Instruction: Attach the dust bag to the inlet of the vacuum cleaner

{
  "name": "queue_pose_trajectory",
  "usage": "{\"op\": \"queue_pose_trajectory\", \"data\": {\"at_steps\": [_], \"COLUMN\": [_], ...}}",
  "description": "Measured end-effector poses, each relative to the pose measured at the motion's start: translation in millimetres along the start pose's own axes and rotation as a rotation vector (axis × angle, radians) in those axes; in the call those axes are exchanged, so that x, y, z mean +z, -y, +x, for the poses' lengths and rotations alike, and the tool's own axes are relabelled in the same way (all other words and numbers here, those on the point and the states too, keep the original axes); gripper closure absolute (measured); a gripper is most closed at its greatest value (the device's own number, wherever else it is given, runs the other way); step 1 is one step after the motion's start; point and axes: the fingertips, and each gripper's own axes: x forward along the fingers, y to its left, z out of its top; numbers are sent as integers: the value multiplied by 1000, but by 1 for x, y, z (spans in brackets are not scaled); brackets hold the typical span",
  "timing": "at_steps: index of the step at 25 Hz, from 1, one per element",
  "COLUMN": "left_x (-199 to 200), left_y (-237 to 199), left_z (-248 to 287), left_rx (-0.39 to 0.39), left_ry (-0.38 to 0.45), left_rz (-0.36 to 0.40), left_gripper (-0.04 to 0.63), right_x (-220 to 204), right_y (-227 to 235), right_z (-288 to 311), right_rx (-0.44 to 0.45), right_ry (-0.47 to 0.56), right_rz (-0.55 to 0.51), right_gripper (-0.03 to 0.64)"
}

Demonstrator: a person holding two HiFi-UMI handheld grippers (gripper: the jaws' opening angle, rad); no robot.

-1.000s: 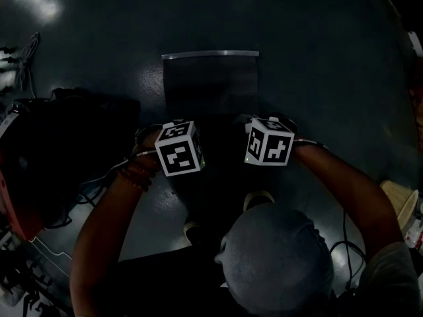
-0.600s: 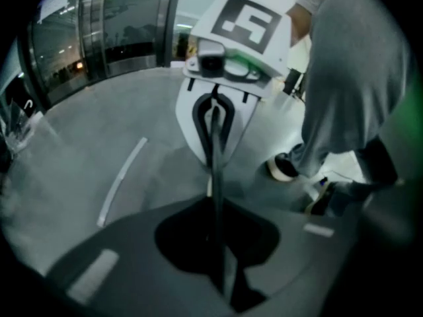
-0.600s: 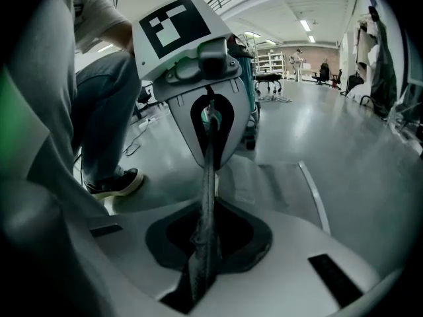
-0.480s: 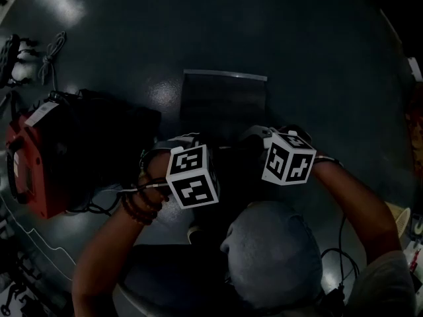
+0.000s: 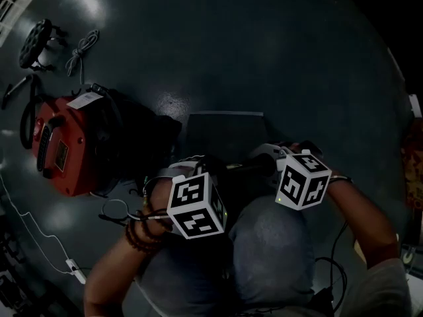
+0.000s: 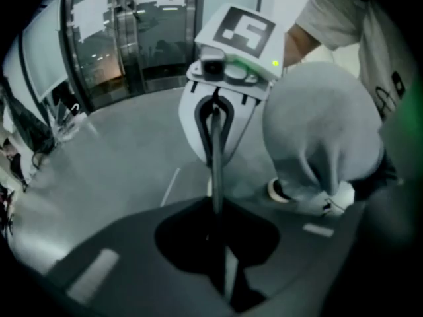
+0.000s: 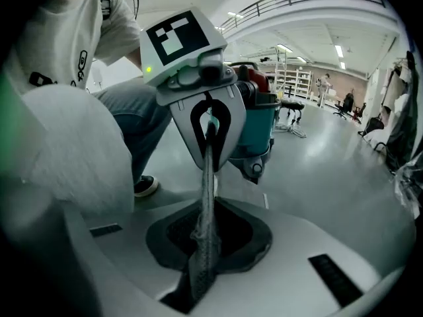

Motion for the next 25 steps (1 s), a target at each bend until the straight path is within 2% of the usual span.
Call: {"op": "queue_pose_trajectory", "data": {"at_steps": [4, 12, 15, 20, 25], "left_x": [-2, -34, -48, -64, -81], "left_y": [3, 21, 21, 22, 22], "left_z": [-28, -95, -123, -161, -179], "left_rx": [52, 187, 312, 546, 652], "left_ry": [23, 43, 25, -22, -53], "left_rz": [-28, -164, -196, -201, -230], "left_gripper": [568, 568, 568, 569, 569], "right_x": [28, 103, 136, 177, 200], "right_y": [-3, -16, -16, -13, -11], "right_z": [-9, -8, -9, -10, 0], "right_rx": [33, 49, 8, -100, -134], "right_ry": [-11, -22, -23, -20, -46], "right_rz": [-80, -295, -407, -575, -654], "right_gripper": [584, 584, 584, 584, 584]}}
